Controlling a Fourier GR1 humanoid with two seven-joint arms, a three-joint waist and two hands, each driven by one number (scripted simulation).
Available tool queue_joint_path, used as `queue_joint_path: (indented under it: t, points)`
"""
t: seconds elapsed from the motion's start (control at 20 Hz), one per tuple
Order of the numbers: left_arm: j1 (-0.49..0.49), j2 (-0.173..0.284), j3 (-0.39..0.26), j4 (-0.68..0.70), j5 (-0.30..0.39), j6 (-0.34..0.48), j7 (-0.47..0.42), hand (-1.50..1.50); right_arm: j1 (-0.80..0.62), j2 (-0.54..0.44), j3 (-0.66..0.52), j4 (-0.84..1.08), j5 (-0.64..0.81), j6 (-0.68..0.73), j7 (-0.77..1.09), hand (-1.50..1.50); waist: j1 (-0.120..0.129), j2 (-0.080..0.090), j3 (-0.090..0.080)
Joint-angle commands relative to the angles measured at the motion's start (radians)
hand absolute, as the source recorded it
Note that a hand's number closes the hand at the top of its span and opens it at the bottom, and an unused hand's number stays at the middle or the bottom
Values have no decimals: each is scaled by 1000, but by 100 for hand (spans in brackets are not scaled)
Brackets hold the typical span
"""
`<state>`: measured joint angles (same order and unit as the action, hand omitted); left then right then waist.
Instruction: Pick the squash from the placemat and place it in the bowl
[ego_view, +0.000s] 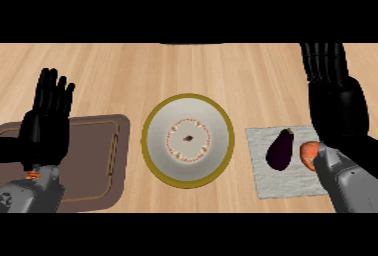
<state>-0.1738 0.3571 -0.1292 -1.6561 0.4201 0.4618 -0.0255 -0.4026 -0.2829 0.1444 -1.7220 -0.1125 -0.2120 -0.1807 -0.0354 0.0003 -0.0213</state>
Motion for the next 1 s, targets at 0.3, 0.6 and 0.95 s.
queue_joint_path:
  t: [0.3,0.6,0.95]
  points:
    - [-21,142,66,73,-50,-106,-33,0,88,-243,-1,187,235,14,123,-150,-18,14,-1]
    - [-30,186,111,155,-33,-186,-48,0,348,23,47,70,422,-406,10,-150,0,-4,20]
    - [-47,211,157,171,-5,-234,-28,0,444,-135,99,-130,726,-327,420,-150,1,-9,16]
